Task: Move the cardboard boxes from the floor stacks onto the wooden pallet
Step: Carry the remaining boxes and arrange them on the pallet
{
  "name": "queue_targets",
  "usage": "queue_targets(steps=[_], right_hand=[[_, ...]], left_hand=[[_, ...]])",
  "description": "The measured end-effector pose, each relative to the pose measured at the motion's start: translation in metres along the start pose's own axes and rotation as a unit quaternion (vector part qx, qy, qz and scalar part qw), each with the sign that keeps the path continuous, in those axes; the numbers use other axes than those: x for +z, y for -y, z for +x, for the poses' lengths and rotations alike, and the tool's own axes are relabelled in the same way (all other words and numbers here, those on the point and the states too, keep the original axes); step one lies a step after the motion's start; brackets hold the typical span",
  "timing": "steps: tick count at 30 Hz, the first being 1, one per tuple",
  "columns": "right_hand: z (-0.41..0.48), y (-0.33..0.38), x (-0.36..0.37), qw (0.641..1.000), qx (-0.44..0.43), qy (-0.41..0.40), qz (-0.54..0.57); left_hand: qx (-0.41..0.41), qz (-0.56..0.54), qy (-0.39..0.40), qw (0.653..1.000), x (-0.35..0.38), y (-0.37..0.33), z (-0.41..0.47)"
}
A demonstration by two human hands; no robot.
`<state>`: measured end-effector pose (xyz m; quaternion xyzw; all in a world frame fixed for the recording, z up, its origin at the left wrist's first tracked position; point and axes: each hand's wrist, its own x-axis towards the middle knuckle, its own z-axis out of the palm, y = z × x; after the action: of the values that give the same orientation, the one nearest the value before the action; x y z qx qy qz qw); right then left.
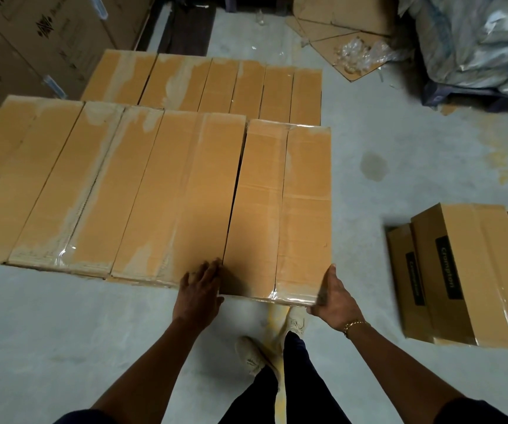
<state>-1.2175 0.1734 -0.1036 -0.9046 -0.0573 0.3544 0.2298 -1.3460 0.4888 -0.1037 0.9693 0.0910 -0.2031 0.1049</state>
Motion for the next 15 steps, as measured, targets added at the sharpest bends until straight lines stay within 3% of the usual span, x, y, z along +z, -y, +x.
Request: queue_targets(steps=[8, 15], right_hand=[[-0.012, -0.007, -0.026, 0.999, -0.004, 0.002, 0.051], [-0.036, -0.031, -0.071, 0.996, -0.001, -0.037, 0.084]], left_hand=[[-0.010, -0.007, 0.013, 1.000, -0.013, -0.002, -0.009], [0.004, -0.019, -0.018, 1.000, -0.055, -0.050, 0.010]])
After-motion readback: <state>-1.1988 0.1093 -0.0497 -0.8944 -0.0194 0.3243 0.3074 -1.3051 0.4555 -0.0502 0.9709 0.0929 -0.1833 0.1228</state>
